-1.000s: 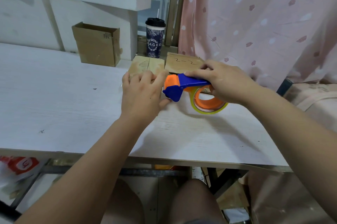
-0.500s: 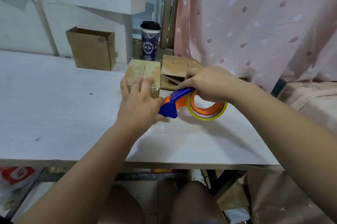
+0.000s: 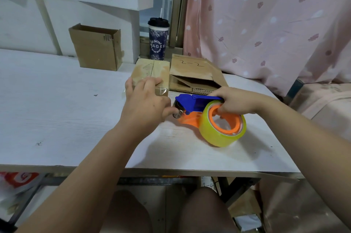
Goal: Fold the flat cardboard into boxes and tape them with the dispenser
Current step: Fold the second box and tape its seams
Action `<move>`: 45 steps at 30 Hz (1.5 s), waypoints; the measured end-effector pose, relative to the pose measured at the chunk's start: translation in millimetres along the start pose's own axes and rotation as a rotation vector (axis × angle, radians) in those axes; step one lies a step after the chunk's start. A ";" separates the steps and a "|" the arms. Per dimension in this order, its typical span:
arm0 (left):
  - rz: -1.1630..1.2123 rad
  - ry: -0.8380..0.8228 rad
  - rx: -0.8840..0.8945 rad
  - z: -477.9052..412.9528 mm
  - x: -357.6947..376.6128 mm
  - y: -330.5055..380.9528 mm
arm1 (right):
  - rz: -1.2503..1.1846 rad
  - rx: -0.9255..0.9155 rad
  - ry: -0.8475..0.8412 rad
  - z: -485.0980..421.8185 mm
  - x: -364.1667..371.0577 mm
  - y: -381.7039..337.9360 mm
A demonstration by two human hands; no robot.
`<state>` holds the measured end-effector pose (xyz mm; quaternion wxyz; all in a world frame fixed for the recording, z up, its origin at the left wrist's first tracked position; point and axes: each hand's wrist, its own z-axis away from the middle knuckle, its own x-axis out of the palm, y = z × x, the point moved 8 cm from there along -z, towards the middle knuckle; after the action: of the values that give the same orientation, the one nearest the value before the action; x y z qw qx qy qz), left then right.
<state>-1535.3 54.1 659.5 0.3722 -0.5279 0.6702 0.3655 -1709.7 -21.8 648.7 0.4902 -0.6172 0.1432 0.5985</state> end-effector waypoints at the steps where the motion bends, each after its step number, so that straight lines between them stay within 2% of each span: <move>1: 0.019 0.015 -0.007 -0.4 -0.9 -0.2 | -0.062 0.016 -0.014 1.8 3.0 4.1; 8: 0.062 0.092 -0.055 -1.1 -4.3 -1.5 | -0.279 0.051 -0.055 6.3 23.6 15.0; 14: 0.149 0.128 -0.082 -2.0 -6.4 -4.1 | -0.386 0.091 -0.067 5.4 33.8 22.9; 20: 0.113 0.172 -0.073 0.5 -7.7 -3.4 | -0.420 0.136 -0.051 7.0 33.2 29.3; 23: 0.099 0.171 -0.063 0.8 -7.5 -1.7 | -0.438 0.160 0.000 7.7 27.2 35.0; 27: 0.006 0.079 -0.020 1.5 -3.7 3.0 | -0.462 0.223 0.129 4.8 16.2 47.1; 31: -0.007 -0.002 -0.009 0.7 -2.4 1.4 | -0.414 0.313 0.265 -3.0 8.5 58.4; 35: 0.003 0.023 -0.006 -0.6 -7.0 -0.5 | -0.295 0.393 0.368 -10.6 1.6 64.3; 41: -0.019 0.134 -0.086 -5.7 -10.0 -9.5 | -0.153 0.474 0.330 -15.8 4.8 68.9; 45: 0.038 0.172 -0.120 -5.3 -12.5 -14.5 | -0.077 0.421 0.370 -13.1 -1.4 57.1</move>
<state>-1519.6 52.3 671.6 0.2739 -0.5660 0.6863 0.3654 -1745.8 -59.9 622.6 0.5956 -0.6056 0.3277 0.4137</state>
